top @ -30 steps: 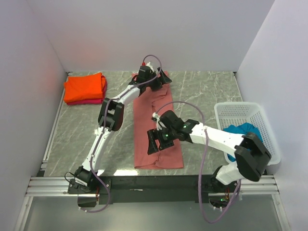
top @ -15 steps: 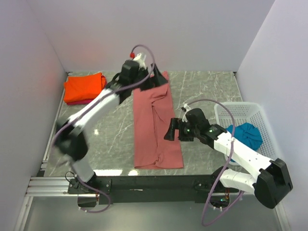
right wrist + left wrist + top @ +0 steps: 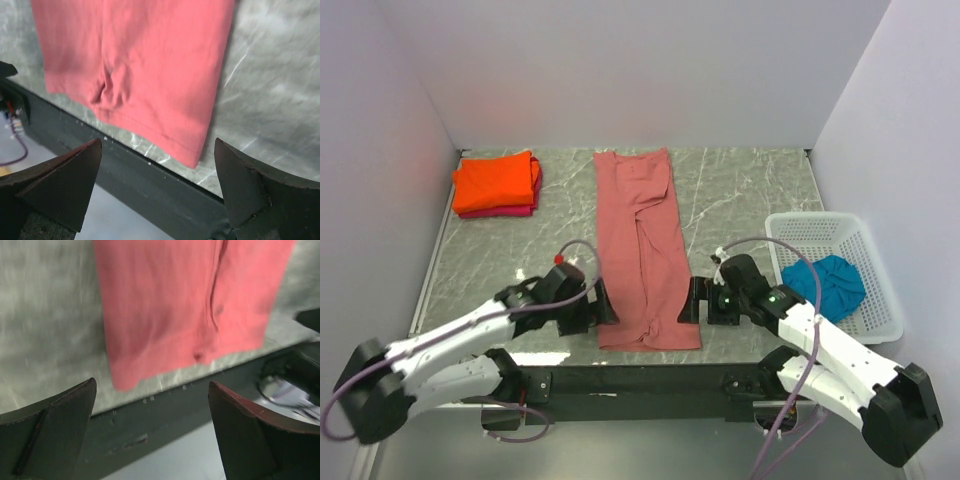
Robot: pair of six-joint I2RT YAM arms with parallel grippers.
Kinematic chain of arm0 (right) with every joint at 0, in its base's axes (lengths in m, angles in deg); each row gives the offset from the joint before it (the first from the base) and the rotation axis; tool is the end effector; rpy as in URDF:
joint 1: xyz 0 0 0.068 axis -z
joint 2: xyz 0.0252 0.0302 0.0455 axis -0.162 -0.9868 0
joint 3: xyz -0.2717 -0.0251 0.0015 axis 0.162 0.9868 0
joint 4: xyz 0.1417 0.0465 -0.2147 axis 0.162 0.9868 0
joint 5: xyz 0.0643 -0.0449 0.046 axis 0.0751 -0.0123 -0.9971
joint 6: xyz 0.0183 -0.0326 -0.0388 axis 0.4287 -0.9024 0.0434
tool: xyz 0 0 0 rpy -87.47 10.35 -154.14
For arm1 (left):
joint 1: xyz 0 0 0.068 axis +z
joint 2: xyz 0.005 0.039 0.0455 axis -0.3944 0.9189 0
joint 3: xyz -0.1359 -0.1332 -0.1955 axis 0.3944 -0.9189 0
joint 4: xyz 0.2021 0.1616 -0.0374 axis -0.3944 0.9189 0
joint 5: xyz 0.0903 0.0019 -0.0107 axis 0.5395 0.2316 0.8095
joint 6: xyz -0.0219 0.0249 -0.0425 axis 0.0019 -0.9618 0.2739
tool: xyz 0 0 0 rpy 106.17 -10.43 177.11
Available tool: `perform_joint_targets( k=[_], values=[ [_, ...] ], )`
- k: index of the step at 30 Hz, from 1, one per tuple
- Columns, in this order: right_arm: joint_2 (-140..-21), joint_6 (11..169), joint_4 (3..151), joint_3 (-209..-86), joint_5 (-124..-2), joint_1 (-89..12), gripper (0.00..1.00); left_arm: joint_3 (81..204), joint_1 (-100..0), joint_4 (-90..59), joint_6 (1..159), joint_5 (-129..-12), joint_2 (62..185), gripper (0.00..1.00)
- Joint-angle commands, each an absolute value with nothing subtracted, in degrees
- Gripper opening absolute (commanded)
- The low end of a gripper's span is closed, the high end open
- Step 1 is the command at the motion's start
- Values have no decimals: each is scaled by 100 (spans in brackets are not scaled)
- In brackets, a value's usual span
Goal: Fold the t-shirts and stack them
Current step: Fold the tshirt
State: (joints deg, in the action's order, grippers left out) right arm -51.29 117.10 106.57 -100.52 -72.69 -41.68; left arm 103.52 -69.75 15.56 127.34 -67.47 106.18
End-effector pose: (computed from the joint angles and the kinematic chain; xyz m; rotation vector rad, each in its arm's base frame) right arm 0.1379 0.1001 0.1943 -0.1012 2.6443 0.8241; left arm 0.1306 -0.1425 0.2006 -0.2604 2.7176 -0.7793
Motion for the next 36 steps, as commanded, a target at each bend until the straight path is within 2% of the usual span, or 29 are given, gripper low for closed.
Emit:
perform_joint_targets(
  k=[1,5,9,12,15,18,20,23,24,25,27,28,36],
  values=[
    [-4819,11926,10575,-9694,-7714,-4158,99,9865,-7113,1173,13705,-7019,9746,99],
    [-4871,12120,10163,-9377,-7944,-4158,98,9556,-7131,1216,13673,-7116,9850,97],
    [-5100,12102,10048,-9332,-8015,-4158,93,9415,-7131,865,13505,-7283,10245,82],
    [-5275,12155,10039,-9201,-8103,-4167,88,9511,-7131,1014,13400,-7091,10675,62],
    [-5398,12155,10135,-9148,-7814,-4158,83,9503,-7131,874,13268,-7037,10974,54],
    [-5679,12085,10285,-9253,-7699,-4158,74,9590,-7131,768,13119,-7089,11430,44],
    [-5794,12067,10233,-9262,-7716,-4158,69,9695,-7131,908,13057,-6976,11616,40],
    [-6075,12024,10223,-9358,-7663,-4158,55,9845,-7131,1005,12943,-6888,11871,24],
    [-6232,11988,10232,-9446,-7690,-4158,49,9889,-7131,1066,12899,-6896,11950,10],
    [-6304,11971,10258,-9490,-7698,-4167,36,9968,-7131,1137,12899,-6905,11986,2],
    [-6418,11918,10302,-9604,-7699,-4158,21,9995,-7131,1225,12872,-6931,11977,1],
    [-6436,11926,10320,-9640,-7603,-4158,0,10021,-7131,1243,12864,-6931,11908,1],
    [-6085,11786,10671,-10464,-7445,-4158,0,10627,-7113,1638,12828,-6809,11459,1]
  ],
)
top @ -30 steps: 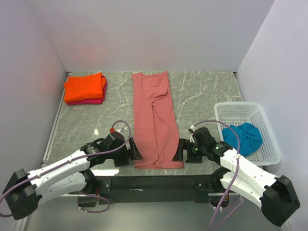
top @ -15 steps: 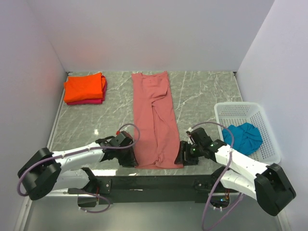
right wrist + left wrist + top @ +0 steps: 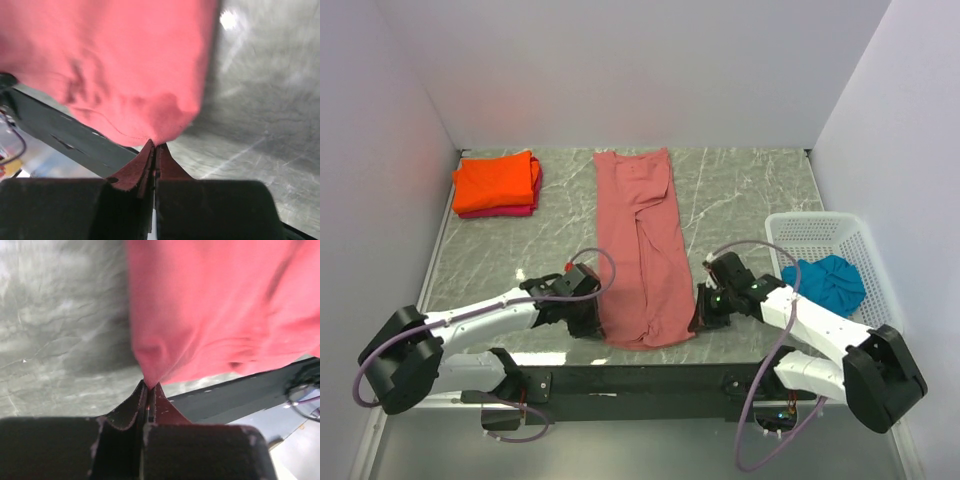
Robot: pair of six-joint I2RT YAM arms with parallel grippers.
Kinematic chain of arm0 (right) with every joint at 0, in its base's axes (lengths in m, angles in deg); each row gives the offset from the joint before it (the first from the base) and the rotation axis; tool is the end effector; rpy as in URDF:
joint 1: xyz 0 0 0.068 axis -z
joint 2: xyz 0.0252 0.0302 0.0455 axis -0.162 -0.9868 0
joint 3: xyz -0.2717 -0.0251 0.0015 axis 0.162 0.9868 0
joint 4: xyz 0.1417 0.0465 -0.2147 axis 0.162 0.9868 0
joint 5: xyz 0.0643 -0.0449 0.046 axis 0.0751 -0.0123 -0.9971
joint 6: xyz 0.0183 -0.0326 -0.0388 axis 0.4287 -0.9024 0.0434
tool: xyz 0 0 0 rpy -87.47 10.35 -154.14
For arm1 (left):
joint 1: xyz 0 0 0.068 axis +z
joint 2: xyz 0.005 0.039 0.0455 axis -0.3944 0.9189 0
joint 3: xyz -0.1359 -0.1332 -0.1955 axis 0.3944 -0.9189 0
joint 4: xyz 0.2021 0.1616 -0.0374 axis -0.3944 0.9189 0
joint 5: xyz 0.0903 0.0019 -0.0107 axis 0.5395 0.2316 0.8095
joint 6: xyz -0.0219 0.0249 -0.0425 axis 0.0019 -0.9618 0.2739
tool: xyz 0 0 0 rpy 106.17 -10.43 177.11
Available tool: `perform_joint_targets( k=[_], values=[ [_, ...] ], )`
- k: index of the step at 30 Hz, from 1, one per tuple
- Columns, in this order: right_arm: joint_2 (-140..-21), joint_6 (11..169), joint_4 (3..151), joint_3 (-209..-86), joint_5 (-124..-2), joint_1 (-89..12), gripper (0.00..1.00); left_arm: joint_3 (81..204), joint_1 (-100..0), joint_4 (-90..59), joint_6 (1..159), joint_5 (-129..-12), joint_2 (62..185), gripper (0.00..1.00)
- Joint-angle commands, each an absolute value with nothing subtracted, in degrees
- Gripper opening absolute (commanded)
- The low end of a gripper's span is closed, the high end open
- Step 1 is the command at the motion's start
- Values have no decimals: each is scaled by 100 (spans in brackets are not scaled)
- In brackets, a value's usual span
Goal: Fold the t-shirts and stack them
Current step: Fold the tshirt
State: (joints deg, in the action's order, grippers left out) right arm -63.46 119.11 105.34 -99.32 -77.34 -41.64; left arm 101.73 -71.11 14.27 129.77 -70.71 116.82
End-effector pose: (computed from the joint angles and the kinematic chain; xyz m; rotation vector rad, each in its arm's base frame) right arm 0.1461 0.1083 0.1569 -0.0348 2.8862 0.8241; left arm 0.1318 -0.1536 0.1597 -0.3039 2.9267 -0.6522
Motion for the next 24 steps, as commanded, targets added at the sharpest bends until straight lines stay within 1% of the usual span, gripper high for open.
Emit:
perform_joint_targets(
  k=[1,4,8,12,14,17,19,24],
  values=[
    [-6058,11812,10672,-10570,-7322,-4158,0,10784,-7104,1699,12828,-6634,11441,0],
    [-6146,11865,10496,-10992,-6874,-4149,0,10996,-6763,1578,12662,-6597,11458,1],
    [-6470,11935,10242,-11581,-6293,-4097,0,11313,-6052,1209,12407,-6580,11643,1],
    [-7058,12023,9995,-12318,-5959,-4026,0,11611,-5664,586,12310,-6615,11950,1],
    [-7253,12023,9908,-12583,-5644,-4017,0,11814,-5436,330,12301,-6824,12231,1],
    [-7595,11988,9802,-13023,-5528,-3930,0,12270,-5294,100,12152,-6923,12714,1],
    [-7868,11936,9775,-13330,-5414,-3851,0,12682,-5232,223,12099,-6791,13065,1],
    [-8553,11821,9863,-14051,-5387,-3631,0,13202,-5065,153,12274,-6475,13497,1]
  ],
)
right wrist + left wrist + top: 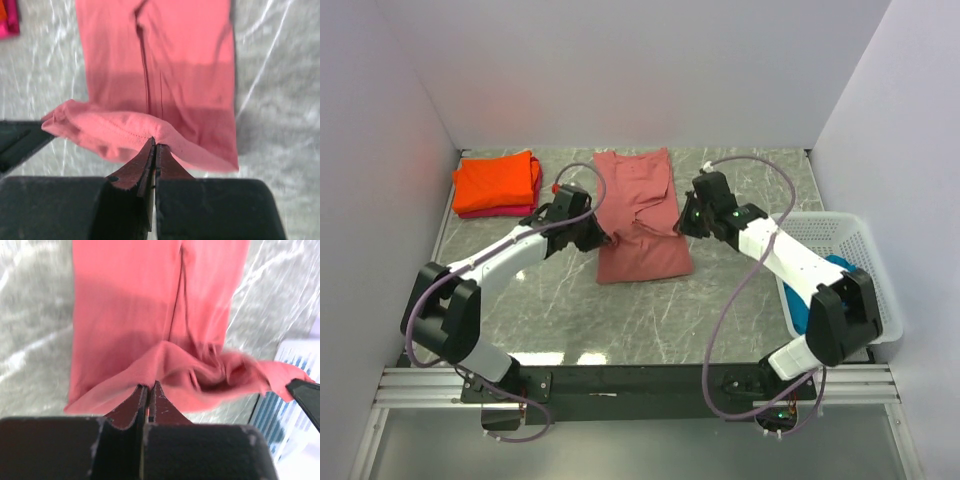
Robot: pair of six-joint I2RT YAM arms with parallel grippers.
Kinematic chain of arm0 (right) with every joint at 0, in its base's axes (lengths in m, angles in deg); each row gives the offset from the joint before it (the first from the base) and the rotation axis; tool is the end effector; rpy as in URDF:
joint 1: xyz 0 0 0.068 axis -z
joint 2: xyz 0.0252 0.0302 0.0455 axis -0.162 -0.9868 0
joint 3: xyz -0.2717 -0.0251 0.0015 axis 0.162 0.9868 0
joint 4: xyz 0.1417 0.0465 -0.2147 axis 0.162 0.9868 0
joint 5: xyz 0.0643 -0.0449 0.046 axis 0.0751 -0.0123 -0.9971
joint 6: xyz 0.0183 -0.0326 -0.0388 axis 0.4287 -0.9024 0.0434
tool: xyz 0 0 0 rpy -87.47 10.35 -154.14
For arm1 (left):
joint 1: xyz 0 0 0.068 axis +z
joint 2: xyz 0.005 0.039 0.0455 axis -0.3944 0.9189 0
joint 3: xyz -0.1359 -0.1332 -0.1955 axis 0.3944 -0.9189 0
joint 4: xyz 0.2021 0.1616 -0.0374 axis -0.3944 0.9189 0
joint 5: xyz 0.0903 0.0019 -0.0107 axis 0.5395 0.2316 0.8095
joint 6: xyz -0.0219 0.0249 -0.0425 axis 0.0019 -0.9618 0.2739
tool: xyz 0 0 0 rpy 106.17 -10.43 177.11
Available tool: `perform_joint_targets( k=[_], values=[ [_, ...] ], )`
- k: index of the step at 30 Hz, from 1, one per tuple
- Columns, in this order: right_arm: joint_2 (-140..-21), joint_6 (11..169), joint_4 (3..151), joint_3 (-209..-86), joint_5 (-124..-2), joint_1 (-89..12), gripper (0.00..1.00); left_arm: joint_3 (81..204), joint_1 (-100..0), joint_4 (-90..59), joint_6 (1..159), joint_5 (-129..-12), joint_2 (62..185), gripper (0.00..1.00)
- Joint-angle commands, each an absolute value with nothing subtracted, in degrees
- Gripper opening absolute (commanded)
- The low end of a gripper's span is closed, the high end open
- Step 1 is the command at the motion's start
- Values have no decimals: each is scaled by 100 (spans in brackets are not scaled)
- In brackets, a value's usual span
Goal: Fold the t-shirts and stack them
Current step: Fold the tshirt
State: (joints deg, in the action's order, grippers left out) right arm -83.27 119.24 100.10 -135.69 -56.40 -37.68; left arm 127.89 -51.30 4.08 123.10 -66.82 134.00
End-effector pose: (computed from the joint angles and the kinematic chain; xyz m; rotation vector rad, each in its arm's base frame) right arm 0.2822 0.1532 0.2746 0.1494 2.3966 0.5734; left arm 0.2833 -0.1543 0.2342 -0.5450 2.4582 -0.7478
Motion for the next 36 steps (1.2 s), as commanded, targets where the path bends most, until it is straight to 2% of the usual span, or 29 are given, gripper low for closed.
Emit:
perform_joint_targets(
  k=[1,11,30,32,33,35,36],
  values=[
    [-8641,11786,9863,-14156,-5439,-3552,0,13394,-5039,170,12266,-6370,13559,1],
    [-9836,11654,10091,-15317,-5729,-3236,0,14292,-4916,478,12248,-5799,14332,1],
    [-11217,11847,10161,-16082,-5844,-2927,0,15364,-4731,1146,12512,-5472,15659,1],
    [-11418,11891,10188,-16257,-5862,-2892,0,15426,-4705,1172,12547,-5499,15756,4],
    [-11489,11909,10214,-16328,-5862,-2875,6,15505,-4696,1216,12556,-5525,15852,6],
    [-11638,11892,10346,-16582,-5862,-2857,20,15576,-4687,1251,12556,-5464,15941,19],
    [-11691,11848,10390,-16670,-5853,-2848,40,15663,-4687,1330,12608,-5446,16002,40]
  ],
)
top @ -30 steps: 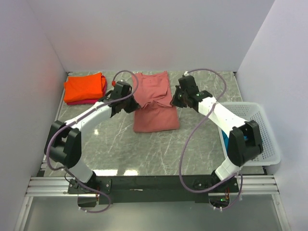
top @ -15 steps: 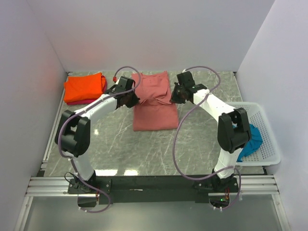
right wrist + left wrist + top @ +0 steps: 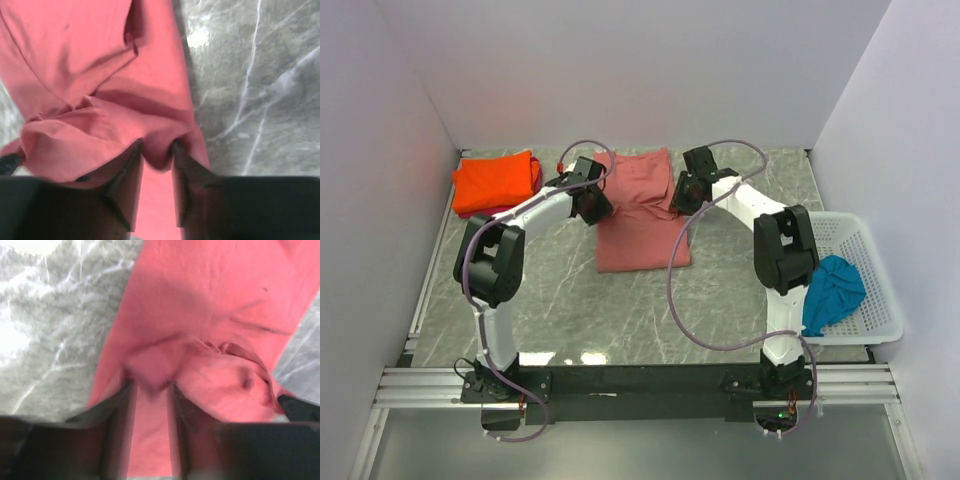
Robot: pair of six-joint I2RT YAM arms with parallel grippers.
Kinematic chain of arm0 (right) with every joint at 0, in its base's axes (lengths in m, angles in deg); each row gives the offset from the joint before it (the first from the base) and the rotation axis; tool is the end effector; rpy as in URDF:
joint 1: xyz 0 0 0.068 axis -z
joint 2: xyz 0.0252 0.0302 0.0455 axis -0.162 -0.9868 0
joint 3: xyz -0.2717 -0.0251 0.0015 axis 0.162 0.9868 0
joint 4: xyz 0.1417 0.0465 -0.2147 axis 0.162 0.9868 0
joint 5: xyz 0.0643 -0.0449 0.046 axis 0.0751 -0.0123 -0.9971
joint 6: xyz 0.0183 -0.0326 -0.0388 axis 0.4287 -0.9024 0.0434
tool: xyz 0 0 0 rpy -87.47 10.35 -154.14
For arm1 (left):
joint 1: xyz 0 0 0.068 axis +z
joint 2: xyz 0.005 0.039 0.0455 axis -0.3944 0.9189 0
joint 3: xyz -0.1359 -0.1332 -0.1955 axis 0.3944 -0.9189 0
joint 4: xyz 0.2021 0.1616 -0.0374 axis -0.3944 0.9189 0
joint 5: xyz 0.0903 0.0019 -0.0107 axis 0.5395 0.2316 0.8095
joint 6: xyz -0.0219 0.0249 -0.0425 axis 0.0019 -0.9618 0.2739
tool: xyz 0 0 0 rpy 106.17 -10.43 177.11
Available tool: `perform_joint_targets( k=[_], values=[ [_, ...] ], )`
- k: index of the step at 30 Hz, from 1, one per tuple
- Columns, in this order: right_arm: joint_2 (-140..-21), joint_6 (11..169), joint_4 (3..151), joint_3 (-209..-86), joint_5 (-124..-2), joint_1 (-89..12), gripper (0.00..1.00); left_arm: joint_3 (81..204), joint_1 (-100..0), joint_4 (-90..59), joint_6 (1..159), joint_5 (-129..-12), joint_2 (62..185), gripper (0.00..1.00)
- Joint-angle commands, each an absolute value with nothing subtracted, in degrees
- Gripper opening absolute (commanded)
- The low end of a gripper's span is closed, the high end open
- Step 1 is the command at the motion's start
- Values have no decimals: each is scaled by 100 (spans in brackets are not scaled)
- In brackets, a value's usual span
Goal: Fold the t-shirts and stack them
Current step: Fold the tshirt
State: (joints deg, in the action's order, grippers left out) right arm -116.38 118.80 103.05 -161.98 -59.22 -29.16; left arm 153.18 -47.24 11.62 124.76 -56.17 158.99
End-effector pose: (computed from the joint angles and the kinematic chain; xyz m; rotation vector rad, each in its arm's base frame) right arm 0.4228 0.1552 0.2061 0.3209 2.5418 0.4773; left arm 0.3900 -0.1696 0.2093 -0.7588 2.4380 -0.4439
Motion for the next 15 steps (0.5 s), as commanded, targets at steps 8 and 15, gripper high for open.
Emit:
perform_joint_targets(
  k=[8,15],
  values=[
    [-11341,11549,10417,-16497,-5791,-2848,71,15226,-4687,1137,12565,-5350,15363,99],
    [-10305,11619,9846,-14801,-6283,-2848,73,13987,-4713,892,12363,-5692,14518,100]
  ],
)
